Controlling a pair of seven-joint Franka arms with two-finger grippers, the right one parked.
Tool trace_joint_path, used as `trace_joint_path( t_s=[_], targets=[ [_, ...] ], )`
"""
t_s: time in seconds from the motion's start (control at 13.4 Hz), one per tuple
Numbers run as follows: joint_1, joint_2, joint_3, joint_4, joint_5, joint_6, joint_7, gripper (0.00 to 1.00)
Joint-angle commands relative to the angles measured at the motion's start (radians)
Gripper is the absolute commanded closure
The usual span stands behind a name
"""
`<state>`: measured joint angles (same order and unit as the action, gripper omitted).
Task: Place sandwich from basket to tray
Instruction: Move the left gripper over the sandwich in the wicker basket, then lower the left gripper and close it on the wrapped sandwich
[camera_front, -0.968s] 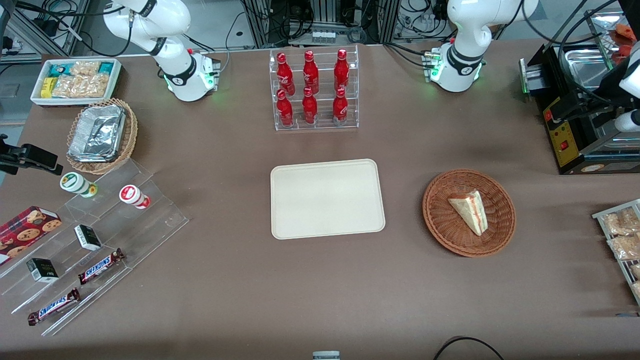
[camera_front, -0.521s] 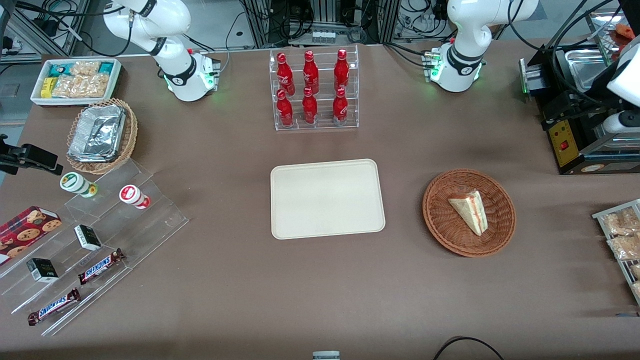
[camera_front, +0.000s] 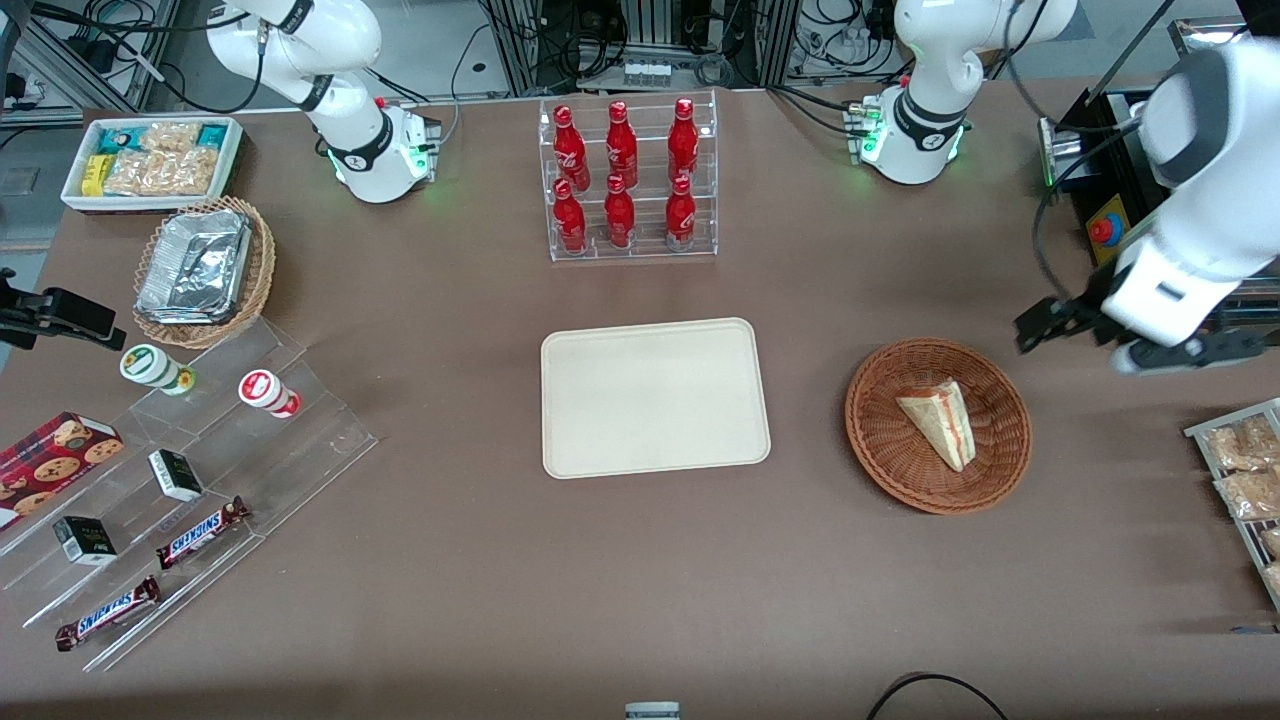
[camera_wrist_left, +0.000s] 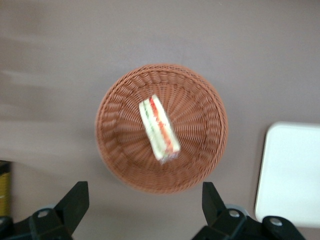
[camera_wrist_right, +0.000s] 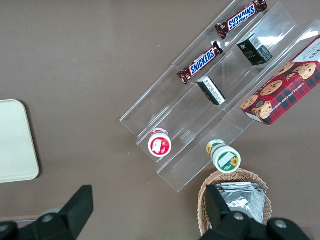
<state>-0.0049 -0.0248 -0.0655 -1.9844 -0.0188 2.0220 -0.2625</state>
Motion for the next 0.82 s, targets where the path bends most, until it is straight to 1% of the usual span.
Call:
trace_joint_path(
  t_s=[0.0,0.15,0.45,0.74],
  targets=[
    [-0.006,-0.023,-0.02,-0.18,0.02,0.227,-0.238,0.0],
    [-0.007,0.032,-0.045,-0.215,0.02,0.317,-0.325,0.0],
    [-0.009,0.129,-0.053,-0.246,0.022,0.418,-0.354,0.0],
    [-0.006,0.247,-0.051,-0.246,0.022,0.51,-0.354,0.0]
  ],
)
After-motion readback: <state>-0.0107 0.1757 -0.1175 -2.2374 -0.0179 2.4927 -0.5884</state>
